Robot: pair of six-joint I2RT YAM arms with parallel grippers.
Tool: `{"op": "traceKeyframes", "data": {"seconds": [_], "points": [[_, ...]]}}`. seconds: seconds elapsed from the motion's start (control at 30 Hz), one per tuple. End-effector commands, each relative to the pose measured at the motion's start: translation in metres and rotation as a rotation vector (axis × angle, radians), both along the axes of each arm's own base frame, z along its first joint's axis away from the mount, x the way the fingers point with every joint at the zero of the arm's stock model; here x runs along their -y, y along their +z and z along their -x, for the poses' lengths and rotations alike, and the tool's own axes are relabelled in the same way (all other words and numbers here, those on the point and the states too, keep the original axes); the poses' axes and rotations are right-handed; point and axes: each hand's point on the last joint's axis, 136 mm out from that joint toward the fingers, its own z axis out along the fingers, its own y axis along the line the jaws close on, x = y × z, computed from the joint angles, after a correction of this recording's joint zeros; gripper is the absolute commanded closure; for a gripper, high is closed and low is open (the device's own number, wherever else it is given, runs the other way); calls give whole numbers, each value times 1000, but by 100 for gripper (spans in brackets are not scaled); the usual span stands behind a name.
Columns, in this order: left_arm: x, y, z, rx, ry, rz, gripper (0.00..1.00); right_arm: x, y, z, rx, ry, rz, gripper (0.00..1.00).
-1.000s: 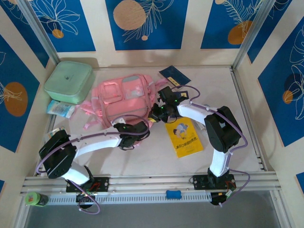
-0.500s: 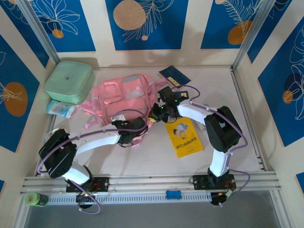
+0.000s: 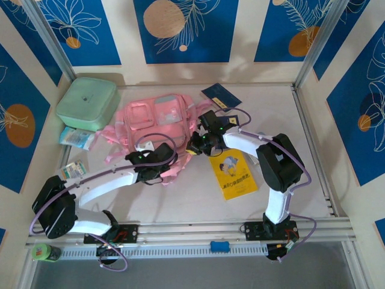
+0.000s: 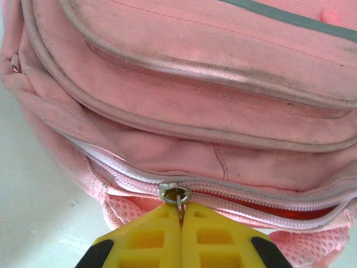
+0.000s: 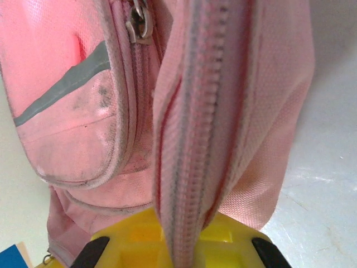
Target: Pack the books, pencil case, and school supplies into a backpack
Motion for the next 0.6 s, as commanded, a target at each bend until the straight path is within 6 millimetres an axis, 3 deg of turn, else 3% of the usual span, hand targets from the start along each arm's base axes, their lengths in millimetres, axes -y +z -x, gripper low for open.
{"op": "traceKeyframes", "data": {"seconds": [0.0, 0.07, 0.3, 0.47, 0.57], "points": [[-10, 4, 7, -19, -34, -11, 96, 0, 5, -10, 62, 27, 12, 100], [-17, -3, 14, -52, -52, -17, 100, 5, 7, -15, 68, 23, 0, 100], [-38, -30, 35, -173, -134, 27, 100, 19, 17, -29, 94, 53, 0, 100], [-53, -46, 41, -212, -131, 53, 100, 23, 22, -34, 103, 74, -16, 100], [-70, -44, 36, -192, -99, 1, 100, 26, 28, -37, 117, 94, -9, 100]]}}
